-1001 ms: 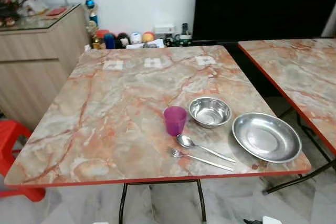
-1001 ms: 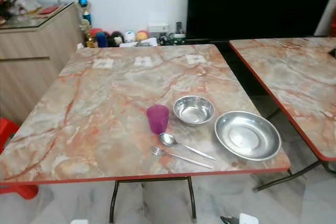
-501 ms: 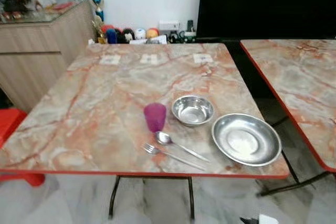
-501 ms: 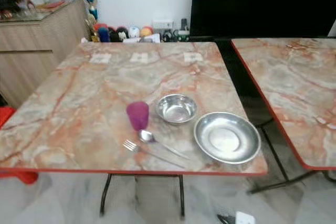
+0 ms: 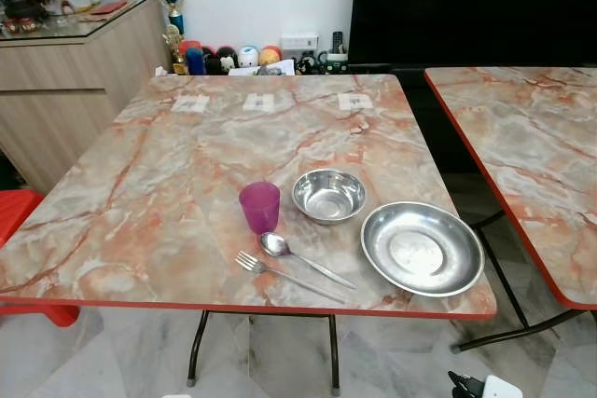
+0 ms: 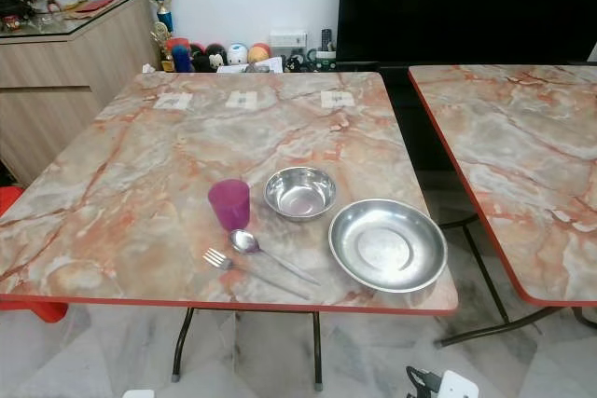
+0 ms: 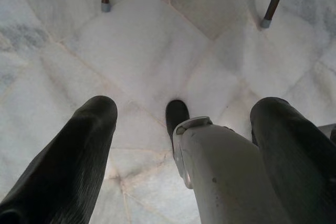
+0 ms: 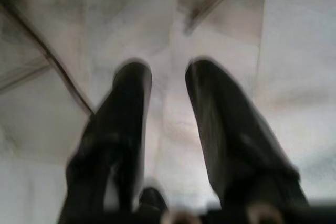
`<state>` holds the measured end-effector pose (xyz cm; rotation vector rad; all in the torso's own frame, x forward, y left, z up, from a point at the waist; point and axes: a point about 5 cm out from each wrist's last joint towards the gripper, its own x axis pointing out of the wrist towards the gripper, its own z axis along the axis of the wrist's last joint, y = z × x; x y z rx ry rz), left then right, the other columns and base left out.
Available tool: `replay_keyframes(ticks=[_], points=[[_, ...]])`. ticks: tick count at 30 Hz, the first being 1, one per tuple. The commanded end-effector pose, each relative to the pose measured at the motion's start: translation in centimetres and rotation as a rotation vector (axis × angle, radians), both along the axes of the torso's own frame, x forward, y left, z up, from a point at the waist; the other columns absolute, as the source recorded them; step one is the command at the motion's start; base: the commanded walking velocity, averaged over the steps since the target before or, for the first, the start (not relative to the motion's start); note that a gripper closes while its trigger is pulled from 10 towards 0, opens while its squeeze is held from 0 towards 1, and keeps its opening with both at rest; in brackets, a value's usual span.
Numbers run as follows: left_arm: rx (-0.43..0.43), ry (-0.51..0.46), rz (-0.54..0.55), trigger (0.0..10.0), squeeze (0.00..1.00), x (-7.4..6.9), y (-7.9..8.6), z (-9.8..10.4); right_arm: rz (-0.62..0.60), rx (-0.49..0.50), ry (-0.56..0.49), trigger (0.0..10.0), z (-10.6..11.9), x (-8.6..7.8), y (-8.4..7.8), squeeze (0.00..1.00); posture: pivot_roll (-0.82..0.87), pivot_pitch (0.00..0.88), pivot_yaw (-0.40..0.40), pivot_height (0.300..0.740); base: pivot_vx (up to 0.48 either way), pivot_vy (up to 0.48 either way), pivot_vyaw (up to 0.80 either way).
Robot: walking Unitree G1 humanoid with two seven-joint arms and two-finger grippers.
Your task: Setting the table
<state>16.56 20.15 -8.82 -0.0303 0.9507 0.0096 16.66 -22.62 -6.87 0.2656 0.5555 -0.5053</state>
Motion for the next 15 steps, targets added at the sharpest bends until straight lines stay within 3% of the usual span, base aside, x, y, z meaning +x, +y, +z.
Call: replay_keyframes(ticks=[1,4,8,13,15], points=[[0.016,0.03,-0.015,10.0,0.0,-0.8,0.2,-0.3,-0.066,-0.097,-0.166,10.0,2.1,-0.6,-2.4,0.0,-0.11,0.0,0.002,0.74,0.0,0.0,0.0],[0.02,0.031,-0.024,10.0,0.0,-1.1,0.4,-0.4,-0.083,-0.16,-0.26,10.0,4.2,-2.2,-2.8,0.0,-0.12,0.0,-0.003,0.74,0.0,0.0,0.0],[0.025,0.04,-0.029,10.0,0.0,-1.8,0.9,-0.5,-0.122,-0.192,-0.283,10.0,5.2,-3.8,-2.7,0.0,-0.13,0.0,-0.005,0.74,0.0,0.0,0.0],[0.03,0.047,-0.042,10.0,0.0,-2.1,1.1,-0.6,-0.168,-0.258,-0.306,10.0,6.5,-4.7,-3.3,0.0,-0.13,0.0,-0.004,0.74,0.0,0.0,0.0],[0.031,0.049,-0.044,10.0,0.0,-2.2,1.0,-0.6,-0.173,-0.282,-0.345,10.0,7.9,-4.1,-4.0,0.0,-0.13,0.0,0.0,0.74,0.0,0.0,0.0]])
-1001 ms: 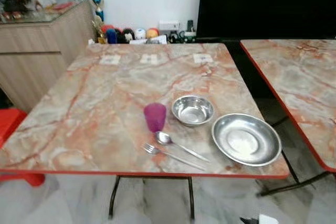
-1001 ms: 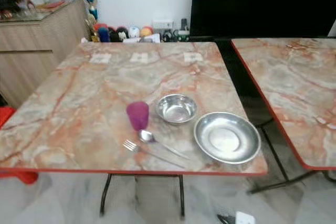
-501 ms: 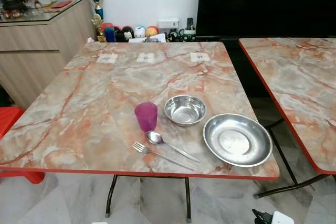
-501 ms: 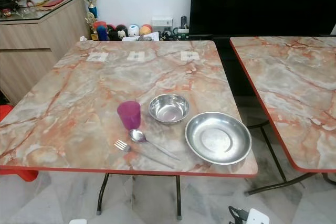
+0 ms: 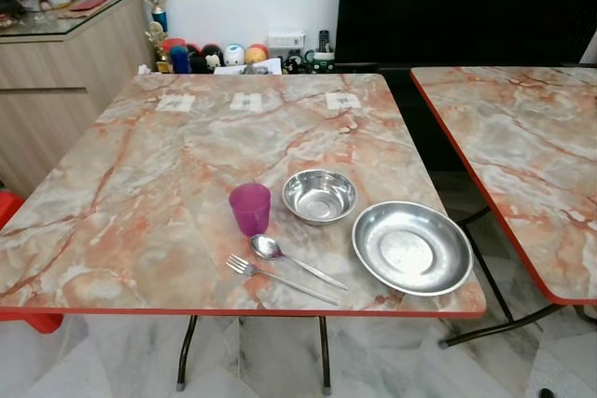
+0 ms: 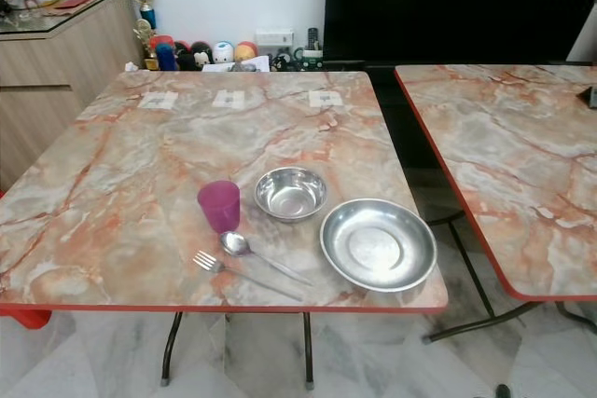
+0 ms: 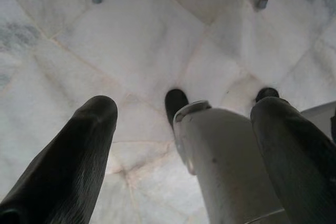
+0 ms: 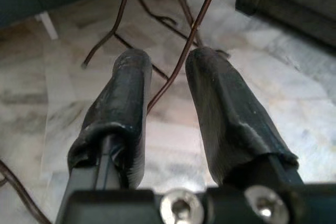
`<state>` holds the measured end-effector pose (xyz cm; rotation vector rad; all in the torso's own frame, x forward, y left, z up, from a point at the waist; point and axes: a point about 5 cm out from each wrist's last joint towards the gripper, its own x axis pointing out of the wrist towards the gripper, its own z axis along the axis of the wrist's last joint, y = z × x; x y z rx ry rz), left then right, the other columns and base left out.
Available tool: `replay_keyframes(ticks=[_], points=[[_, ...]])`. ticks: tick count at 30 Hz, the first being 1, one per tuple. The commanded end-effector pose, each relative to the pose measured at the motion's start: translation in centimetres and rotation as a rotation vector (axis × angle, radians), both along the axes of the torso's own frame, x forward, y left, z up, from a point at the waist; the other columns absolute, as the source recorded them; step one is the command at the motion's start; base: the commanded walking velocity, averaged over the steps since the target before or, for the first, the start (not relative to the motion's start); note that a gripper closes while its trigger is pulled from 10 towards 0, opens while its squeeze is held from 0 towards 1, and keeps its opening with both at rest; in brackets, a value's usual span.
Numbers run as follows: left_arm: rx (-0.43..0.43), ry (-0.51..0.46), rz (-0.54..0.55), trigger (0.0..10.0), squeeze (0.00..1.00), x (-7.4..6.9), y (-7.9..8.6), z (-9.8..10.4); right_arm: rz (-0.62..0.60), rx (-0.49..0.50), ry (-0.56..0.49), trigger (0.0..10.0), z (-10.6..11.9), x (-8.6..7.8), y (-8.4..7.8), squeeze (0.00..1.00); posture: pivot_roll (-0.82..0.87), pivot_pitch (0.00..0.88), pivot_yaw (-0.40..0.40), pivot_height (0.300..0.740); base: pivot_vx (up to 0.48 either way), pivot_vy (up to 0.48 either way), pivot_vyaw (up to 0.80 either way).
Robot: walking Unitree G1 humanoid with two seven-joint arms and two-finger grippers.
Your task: Setting the table
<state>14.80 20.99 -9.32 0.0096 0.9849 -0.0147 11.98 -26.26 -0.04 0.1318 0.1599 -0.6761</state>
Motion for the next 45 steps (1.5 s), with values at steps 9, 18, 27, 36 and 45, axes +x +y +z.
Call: replay_keyframes(ticks=[9,18,27,36,45], points=[[-0.002,0.012,-0.015,10.0,0.0,-0.1,-1.4,-0.3,0.155,-0.026,-0.275,10.0,8.3,10.2,-2.0,0.08,-0.12,0.0,-0.001,0.74,0.0,0.0,0.0],[0.009,0.016,0.012,10.0,0.0,-0.6,-0.5,-0.3,0.269,0.221,-0.275,10.0,9.3,14.6,1.0,0.0,-0.07,0.0,-0.005,0.74,0.0,0.0,0.0],[0.017,0.018,0.012,10.0,0.0,-0.9,0.2,-0.3,0.31,0.373,-0.227,10.0,8.7,15.2,2.2,1.0,-0.07,0.006,-0.001,0.74,0.0,0.0,0.0],[0.01,0.018,-0.009,10.0,0.0,-0.6,-1.1,-0.4,0.303,0.425,-0.192,10.0,8.6,15.7,2.3,0.0,-0.06,0.004,-0.001,0.74,0.0,0.0,0.0],[0.016,0.02,-0.011,10.0,0.0,-0.5,-1.0,-0.4,0.304,0.431,-0.132,10.0,8.1,15.8,2.3,0.0,-0.05,0.0,0.001,0.74,0.0,0.0,0.0]])
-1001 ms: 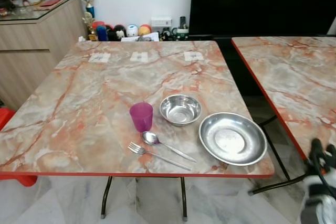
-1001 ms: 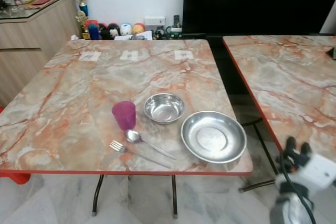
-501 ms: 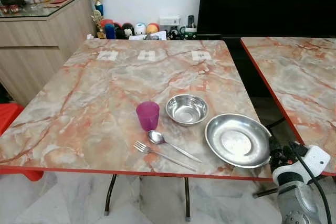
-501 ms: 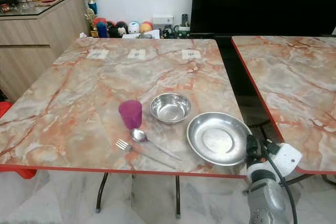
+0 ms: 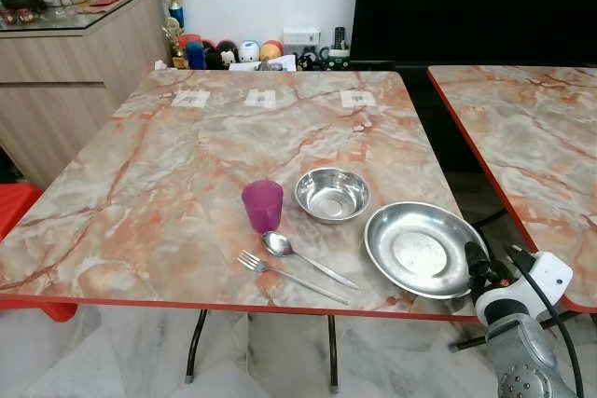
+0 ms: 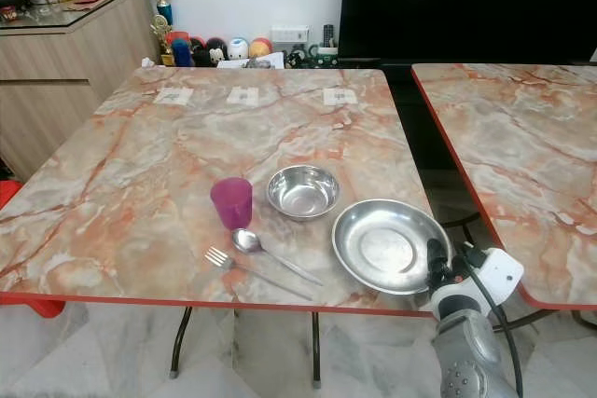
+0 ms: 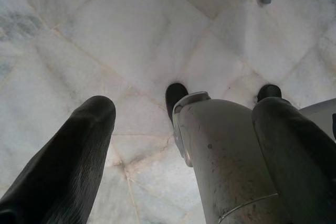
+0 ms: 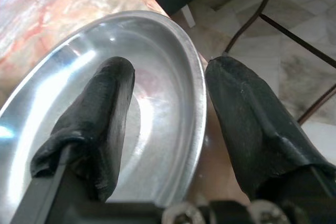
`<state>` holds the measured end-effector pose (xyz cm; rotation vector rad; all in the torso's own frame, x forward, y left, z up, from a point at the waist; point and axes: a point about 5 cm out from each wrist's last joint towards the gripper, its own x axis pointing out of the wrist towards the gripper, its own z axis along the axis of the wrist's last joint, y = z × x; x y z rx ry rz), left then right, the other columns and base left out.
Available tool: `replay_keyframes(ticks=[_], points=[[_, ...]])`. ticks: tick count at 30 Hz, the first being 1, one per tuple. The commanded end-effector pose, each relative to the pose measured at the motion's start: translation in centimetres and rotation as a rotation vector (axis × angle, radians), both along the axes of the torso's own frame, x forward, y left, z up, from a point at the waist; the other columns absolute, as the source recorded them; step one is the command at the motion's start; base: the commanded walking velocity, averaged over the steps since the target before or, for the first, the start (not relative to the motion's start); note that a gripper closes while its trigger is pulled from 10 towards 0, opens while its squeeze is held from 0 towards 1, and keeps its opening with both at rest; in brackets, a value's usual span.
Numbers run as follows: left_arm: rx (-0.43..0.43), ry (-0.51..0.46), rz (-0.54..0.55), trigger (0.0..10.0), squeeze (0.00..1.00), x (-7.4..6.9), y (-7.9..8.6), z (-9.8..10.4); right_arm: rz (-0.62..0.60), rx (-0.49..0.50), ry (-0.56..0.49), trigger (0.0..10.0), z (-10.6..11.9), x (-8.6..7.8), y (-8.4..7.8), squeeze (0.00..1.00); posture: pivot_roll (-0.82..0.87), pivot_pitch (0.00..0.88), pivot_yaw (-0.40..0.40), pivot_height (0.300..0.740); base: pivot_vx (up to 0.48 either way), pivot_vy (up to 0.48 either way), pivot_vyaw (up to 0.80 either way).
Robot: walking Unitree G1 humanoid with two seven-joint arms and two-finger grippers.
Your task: Setting the table
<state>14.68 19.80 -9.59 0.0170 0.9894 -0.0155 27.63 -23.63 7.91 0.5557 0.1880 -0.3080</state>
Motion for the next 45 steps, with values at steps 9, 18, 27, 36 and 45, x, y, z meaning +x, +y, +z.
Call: replay_keyframes(ticks=[9,18,27,36,45], points=[[0.028,0.018,-0.009,10.0,0.0,-1.1,2.1,0.0,-0.008,0.008,0.052,10.0,-0.2,0.1,-1.2,0.0,-0.05,0.0,0.002,0.74,0.0,0.0,0.0],[0.028,0.032,-0.005,10.0,0.0,-1.9,2.2,-0.2,0.081,0.004,0.072,10.0,-0.8,0.5,-0.9,0.0,-0.04,0.002,-0.002,0.74,0.0,0.0,0.0],[0.015,0.027,-0.01,10.0,0.0,-1.0,0.3,-0.3,0.136,0.014,0.116,10.0,-1.6,0.9,-1.0,0.0,-0.04,0.009,0.001,0.74,0.0,0.0,0.0],[0.016,0.026,-0.01,10.0,0.0,-1.0,0.4,-0.3,0.236,0.017,0.151,2.9,-2.3,1.1,-0.4,0.0,-0.04,0.014,0.002,0.74,0.0,0.0,0.0],[0.026,0.026,0.006,10.0,0.0,-1.7,2.3,-0.1,0.25,0.016,0.138,0.0,-2.1,1.3,-0.3,0.0,-0.04,0.018,0.001,0.74,0.0,0.0,0.0]])
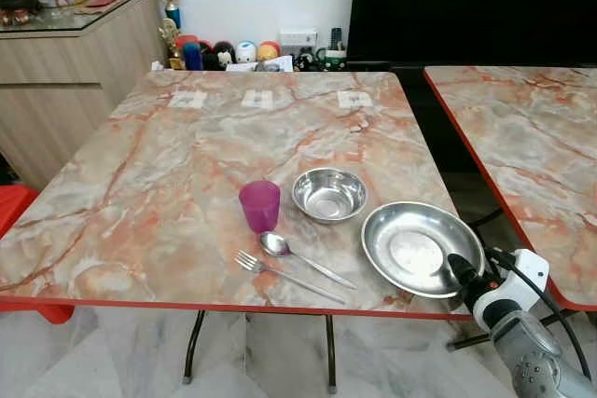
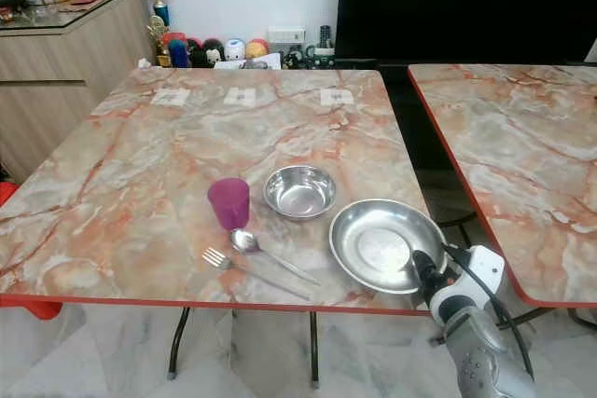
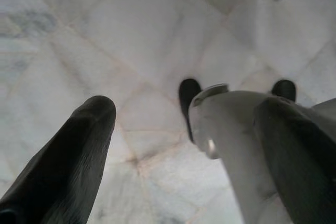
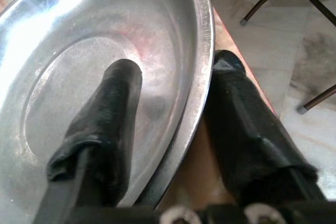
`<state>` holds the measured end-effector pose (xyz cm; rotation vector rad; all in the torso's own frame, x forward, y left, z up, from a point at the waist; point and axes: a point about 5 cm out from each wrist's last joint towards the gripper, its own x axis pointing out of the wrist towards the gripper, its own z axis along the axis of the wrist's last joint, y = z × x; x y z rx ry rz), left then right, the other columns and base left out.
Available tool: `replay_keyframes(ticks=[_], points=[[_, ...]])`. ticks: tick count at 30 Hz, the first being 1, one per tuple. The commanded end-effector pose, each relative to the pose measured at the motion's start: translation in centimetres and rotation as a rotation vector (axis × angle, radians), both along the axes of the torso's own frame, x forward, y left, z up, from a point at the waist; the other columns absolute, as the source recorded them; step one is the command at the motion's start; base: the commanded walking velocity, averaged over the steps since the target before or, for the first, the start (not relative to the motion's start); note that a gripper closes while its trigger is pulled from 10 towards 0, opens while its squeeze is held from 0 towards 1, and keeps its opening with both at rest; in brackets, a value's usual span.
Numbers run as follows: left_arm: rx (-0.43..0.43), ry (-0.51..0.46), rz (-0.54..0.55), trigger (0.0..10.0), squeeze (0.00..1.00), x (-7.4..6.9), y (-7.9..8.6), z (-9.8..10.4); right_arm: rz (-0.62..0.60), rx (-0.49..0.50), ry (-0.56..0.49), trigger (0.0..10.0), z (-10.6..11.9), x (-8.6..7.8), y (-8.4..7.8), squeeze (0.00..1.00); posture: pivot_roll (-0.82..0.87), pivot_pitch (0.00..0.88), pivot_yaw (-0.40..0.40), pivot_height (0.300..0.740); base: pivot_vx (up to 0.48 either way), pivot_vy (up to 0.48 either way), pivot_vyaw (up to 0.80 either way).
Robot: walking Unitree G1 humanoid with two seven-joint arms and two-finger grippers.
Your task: Setting the table
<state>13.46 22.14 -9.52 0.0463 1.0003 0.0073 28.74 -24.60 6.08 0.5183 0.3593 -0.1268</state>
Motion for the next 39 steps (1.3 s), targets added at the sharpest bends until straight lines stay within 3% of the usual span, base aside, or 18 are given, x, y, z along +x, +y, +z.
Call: replay_keyframes(ticks=[1,4,12,19,27,35,39], points=[[-0.01,0.015,0.0,10.0,0.0,-0.5,0.0,-0.2,0.031,0.009,0.022,0.0,-0.3,0.2,0.6,0.0,-0.04,0.018,0.0,0.74,0.0,0.0,0.0],[-0.011,0.016,-0.001,10.0,0.0,-0.6,-0.1,-0.2,0.033,0.009,0.02,0.0,-0.3,0.3,0.6,0.0,-0.04,0.02,0.0,0.74,0.0,0.0,0.0],[-0.033,0.021,-0.019,10.0,0.0,-0.1,-2.8,-0.6,0.026,-0.001,0.024,0.0,-0.3,0.3,0.7,0.0,-0.04,0.022,-0.001,0.74,0.0,0.0,0.0],[-0.035,0.023,-0.022,10.0,0.0,-0.1,-3.1,-0.6,-0.056,-0.034,0.013,0.0,-0.1,0.3,-0.3,0.0,-0.04,0.023,0.0,0.74,0.0,0.0,0.0],[-0.019,0.025,-0.01,10.0,0.0,-0.5,-1.2,-0.5,-0.325,-0.029,-0.104,0.0,0.9,-1.3,-3.4,0.0,-0.04,0.025,0.002,0.74,0.0,0.0,0.0],[-0.008,0.025,-0.011,10.0,0.0,-0.6,-0.5,-0.3,-0.442,-0.024,-0.241,0.0,2.2,-2.6,-3.5,0.0,-0.05,0.027,0.006,0.74,0.0,0.0,0.0],[0.002,0.025,-0.019,10.0,0.0,-0.6,-0.8,-0.4,-0.494,0.012,-0.369,0.0,3.8,-2.9,-3.0,0.0,-0.05,0.024,0.012,0.74,0.0,0.0,0.0]])
